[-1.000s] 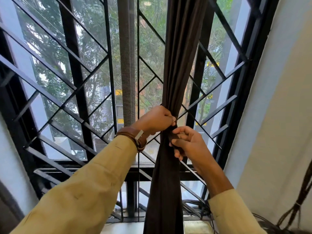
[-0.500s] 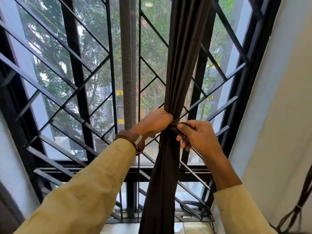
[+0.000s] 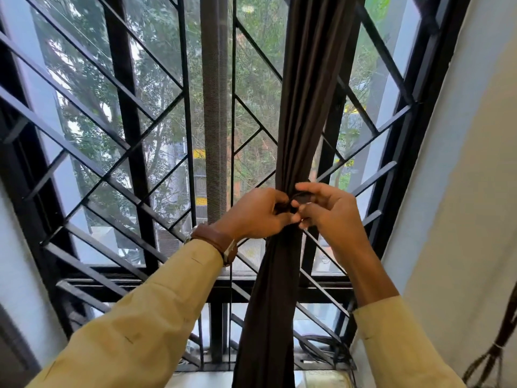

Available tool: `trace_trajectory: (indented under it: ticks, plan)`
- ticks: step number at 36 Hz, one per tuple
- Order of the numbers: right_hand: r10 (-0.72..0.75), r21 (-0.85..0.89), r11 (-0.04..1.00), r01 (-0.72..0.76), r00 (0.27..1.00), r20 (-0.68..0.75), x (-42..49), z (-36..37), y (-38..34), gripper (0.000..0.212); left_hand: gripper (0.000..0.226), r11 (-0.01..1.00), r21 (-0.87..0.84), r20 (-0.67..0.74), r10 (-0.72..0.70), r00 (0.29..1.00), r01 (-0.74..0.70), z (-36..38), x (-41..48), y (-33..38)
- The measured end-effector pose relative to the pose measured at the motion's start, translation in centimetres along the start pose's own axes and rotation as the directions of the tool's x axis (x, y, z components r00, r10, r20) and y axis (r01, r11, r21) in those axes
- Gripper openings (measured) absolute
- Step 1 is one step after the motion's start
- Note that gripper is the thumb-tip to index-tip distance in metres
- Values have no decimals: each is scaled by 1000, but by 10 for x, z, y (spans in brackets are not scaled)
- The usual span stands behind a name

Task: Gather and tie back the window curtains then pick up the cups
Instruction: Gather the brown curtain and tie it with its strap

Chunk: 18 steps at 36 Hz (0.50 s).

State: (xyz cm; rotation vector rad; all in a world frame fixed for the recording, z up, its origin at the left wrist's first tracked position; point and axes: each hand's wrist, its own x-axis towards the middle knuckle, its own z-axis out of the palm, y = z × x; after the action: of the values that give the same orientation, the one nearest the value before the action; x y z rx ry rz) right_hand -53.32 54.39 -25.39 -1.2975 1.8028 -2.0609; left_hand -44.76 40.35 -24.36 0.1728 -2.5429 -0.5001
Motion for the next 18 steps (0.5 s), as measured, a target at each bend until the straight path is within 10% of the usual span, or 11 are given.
trace_trajectory:
  ticks: [10, 18]
  plan:
    - [-285, -389, 888, 247, 958, -43, 14, 3, 9, 24, 17, 957, 191, -132, 246, 960, -219, 11, -7, -8]
    - [-423, -593, 735, 330, 906, -20, 26, 10, 17, 18, 14, 945, 305, -345, 226, 911, -119, 21, -9, -4]
